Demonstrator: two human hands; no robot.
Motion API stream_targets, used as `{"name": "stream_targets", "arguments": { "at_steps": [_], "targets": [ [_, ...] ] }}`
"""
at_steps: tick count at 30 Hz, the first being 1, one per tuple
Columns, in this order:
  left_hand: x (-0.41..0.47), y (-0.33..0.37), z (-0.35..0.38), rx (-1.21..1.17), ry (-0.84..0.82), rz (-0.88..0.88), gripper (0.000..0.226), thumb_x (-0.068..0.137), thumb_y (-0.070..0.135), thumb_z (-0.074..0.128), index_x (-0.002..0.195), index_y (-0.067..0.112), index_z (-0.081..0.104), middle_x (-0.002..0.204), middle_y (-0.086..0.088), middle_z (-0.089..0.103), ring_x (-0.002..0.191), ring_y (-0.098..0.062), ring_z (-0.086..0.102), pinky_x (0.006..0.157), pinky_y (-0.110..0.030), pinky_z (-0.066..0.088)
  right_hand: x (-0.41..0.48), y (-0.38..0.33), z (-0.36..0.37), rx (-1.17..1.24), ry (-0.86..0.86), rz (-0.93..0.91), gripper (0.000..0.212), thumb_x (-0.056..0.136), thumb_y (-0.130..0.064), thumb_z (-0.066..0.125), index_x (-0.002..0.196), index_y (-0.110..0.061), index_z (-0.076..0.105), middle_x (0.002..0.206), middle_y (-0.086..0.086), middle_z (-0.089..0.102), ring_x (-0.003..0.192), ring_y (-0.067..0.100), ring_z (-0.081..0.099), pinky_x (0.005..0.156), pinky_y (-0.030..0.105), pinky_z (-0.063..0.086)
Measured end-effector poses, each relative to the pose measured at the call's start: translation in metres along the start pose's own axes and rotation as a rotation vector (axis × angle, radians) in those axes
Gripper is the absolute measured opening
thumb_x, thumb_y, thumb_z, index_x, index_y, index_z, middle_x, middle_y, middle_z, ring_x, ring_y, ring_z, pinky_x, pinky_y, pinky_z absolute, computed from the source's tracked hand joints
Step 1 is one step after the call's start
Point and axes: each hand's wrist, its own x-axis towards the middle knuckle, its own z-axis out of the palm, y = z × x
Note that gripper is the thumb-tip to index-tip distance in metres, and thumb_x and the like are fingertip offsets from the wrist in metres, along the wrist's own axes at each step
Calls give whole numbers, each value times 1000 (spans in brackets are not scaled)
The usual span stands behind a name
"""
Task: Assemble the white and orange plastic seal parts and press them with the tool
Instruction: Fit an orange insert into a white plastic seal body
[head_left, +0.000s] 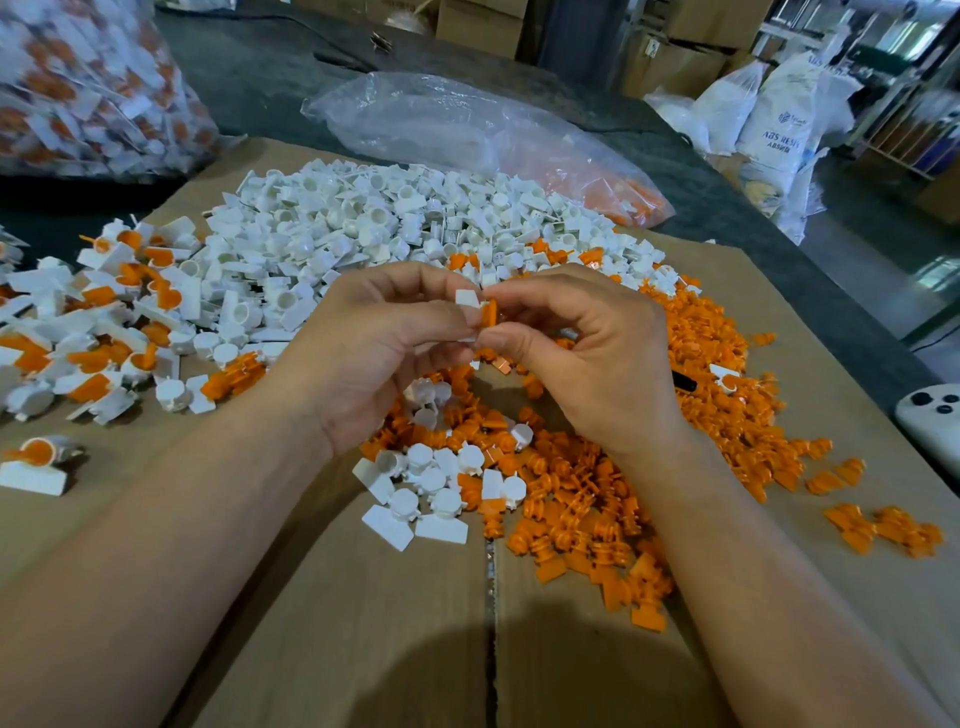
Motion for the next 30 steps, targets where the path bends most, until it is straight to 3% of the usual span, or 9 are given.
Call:
{"name": "stream_targets", "arguments": {
  "at_steps": [7,13,20,25,30],
  "targets": [
    [-1,1,0,38,55,15,18,52,5,67,69,7,66,58,-2,65,52,-10,62,52,-16,52,-1,0,0,4,-8,-2,23,73,-11,73,94,-5,71,81,5,67,73,10,61,68,18,50],
    [-2,1,3,84,119,28,19,71,-14,63,67,5,64,52,0,63,46,-8,58,48,-15,49,-1,0,2,6,-15,4,25,72,-12,73,95,-5,71,81,-1,63,74,9,60,70,18,50],
    [-1,1,4,103,142,58,25,73,-15,61,61,7,64,49,0,61,43,-9,55,47,-16,48,-2,0,5,36,-3,-7,26,71,-13,74,96,-6,71,80,-2,62,72,9,60,68,19,51],
    [-1,2,3,36,113,62,31,73,-12,61,54,12,67,53,-1,64,45,-9,58,47,-16,48,-2,2,4,132,2,68,45,68,-14,76,109,-19,58,85,-6,61,77,10,64,73,20,54],
    [-1,4,2,14,91,67,24,72,-11,62,60,9,66,55,-2,65,49,-10,60,47,-15,49,-2,2,4,147,17,57,40,70,-13,75,107,-19,59,87,-1,64,78,12,64,73,24,54]
  ]
}}
